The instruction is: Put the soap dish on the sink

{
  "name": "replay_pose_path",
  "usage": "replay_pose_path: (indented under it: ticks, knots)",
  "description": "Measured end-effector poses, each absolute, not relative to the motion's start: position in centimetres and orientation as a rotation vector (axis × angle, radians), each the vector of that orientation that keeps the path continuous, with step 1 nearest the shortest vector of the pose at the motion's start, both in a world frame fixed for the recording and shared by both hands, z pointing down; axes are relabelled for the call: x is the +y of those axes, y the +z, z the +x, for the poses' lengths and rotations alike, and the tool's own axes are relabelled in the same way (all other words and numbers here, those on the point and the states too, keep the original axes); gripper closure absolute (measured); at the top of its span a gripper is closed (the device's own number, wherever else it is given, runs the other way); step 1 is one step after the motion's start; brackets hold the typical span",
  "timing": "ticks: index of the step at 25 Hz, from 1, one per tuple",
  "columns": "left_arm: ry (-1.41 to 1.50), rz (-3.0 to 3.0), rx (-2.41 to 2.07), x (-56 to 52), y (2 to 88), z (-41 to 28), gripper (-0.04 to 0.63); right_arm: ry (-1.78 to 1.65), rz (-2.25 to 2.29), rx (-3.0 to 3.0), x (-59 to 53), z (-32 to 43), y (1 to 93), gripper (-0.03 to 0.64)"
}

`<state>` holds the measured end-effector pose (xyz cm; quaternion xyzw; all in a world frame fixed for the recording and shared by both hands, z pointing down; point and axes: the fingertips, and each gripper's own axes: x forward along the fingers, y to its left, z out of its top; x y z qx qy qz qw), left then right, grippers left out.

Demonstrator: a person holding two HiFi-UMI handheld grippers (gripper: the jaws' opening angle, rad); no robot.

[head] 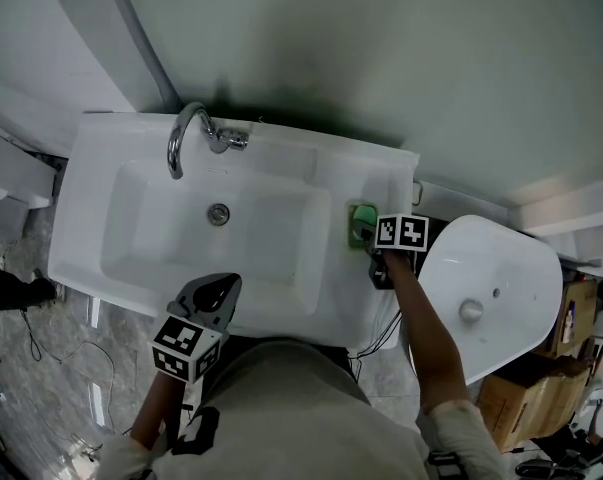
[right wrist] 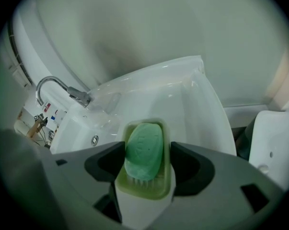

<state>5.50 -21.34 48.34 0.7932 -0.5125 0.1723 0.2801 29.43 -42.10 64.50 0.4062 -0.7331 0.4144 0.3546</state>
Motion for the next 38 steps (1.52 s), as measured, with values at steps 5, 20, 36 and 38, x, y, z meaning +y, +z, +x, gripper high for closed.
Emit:
replay_pose_path:
  ticks: [5,20,36,38]
  knots:
    - [0.474,2.119,-1.417,-21.1,48.3,4.1,0.577,1.086,1.095,-1.89,-42.2,29.3,64.3,0.31]
    - [0.465,2.083,-1.58,-20.8,47.1,-2.7,0.577,0.82,1.001,-1.851,-37.9,29.0,64.0,0.19]
    - [0.427,2.123,-1.57,-19.3,46.2,-4.4,0.577,0.931,1.267,-1.767,-39.0,28.4,64.4,0.23]
    - [0.422,2.121,-1.562,-19.1,46.2,-4.7,0.577,0.964,1.299,-1.806,-38.9,28.4,63.4,0.218]
